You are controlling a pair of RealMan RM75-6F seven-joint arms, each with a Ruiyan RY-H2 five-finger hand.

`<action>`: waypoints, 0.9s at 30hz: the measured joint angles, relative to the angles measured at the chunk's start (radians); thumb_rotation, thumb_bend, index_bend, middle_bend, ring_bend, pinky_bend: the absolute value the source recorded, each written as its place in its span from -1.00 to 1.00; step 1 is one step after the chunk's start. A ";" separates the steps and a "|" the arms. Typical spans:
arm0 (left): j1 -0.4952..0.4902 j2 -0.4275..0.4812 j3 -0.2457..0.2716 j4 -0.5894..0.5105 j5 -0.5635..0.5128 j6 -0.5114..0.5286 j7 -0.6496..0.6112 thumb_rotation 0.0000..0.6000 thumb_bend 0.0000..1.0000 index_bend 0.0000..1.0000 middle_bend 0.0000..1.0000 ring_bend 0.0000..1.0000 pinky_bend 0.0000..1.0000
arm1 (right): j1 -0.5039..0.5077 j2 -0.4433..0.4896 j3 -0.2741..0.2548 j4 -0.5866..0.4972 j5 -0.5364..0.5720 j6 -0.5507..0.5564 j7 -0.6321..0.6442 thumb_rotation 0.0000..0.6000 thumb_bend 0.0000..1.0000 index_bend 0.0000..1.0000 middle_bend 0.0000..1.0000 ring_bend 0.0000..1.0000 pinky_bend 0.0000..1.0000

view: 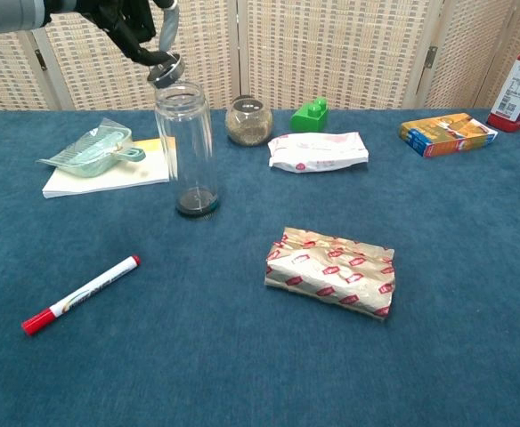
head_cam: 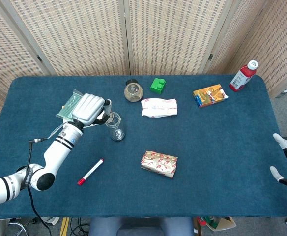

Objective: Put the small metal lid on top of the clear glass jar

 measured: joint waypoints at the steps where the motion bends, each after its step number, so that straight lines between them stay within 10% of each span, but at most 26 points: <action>1: -0.004 -0.004 0.002 0.004 -0.006 0.000 0.002 1.00 -0.02 0.23 0.83 0.75 1.00 | 0.000 0.000 0.001 0.001 0.001 0.001 0.000 1.00 -0.39 -0.96 -0.63 -0.84 -0.53; 27: -0.058 -0.038 0.042 0.035 -0.043 0.016 0.025 1.00 -0.03 0.23 0.83 0.75 1.00 | -0.010 0.021 0.015 -0.012 0.019 0.020 -0.010 1.00 -0.39 -0.96 -0.63 -0.84 -0.53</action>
